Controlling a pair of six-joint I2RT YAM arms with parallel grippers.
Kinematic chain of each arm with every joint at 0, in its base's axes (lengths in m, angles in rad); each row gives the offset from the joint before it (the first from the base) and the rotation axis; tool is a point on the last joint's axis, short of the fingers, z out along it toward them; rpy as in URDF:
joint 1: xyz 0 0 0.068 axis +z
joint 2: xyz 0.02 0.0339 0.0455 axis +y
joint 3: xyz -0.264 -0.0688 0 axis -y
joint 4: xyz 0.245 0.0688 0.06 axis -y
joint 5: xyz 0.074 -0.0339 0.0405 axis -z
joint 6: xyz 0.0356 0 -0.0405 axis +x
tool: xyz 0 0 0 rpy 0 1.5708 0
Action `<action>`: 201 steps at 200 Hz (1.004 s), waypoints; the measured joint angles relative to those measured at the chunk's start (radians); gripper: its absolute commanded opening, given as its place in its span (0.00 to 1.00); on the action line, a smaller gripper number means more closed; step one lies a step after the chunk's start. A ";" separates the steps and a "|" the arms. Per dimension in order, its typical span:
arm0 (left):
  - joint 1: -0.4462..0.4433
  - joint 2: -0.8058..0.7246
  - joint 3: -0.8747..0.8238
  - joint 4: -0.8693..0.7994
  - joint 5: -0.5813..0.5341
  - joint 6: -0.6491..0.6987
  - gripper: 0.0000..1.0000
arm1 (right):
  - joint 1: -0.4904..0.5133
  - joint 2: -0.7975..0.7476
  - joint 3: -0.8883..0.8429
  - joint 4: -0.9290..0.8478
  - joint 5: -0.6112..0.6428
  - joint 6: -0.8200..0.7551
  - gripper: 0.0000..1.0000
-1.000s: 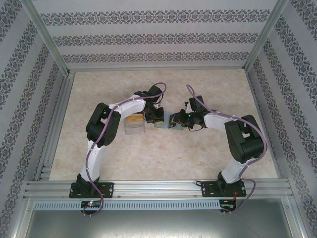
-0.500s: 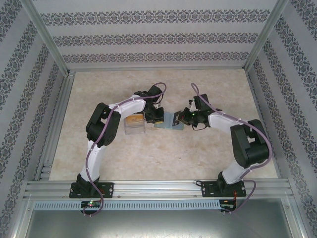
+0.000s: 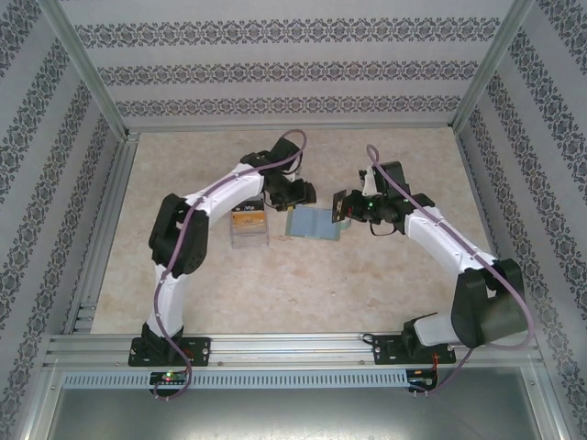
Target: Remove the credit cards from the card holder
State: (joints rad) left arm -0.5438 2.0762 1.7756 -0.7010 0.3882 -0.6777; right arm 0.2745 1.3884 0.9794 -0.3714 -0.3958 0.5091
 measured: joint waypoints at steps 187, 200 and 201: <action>0.459 -0.876 -0.457 -0.181 -0.344 -0.063 1.00 | 0.497 0.561 0.832 -0.242 0.259 -0.974 0.00; 0.462 -0.896 -0.457 -0.195 -0.357 -0.059 1.00 | 0.521 0.609 0.882 -0.266 0.280 -1.035 0.00; 0.462 -0.898 -0.457 -0.196 -0.360 -0.058 1.00 | 0.523 0.612 0.884 -0.267 0.281 -1.038 0.00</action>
State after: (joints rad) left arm -0.0814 1.1778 1.3190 -0.8970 0.0280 -0.7361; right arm 0.7971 1.9999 1.8637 -0.6388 -0.1150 -0.5293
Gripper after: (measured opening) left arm 0.994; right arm 0.057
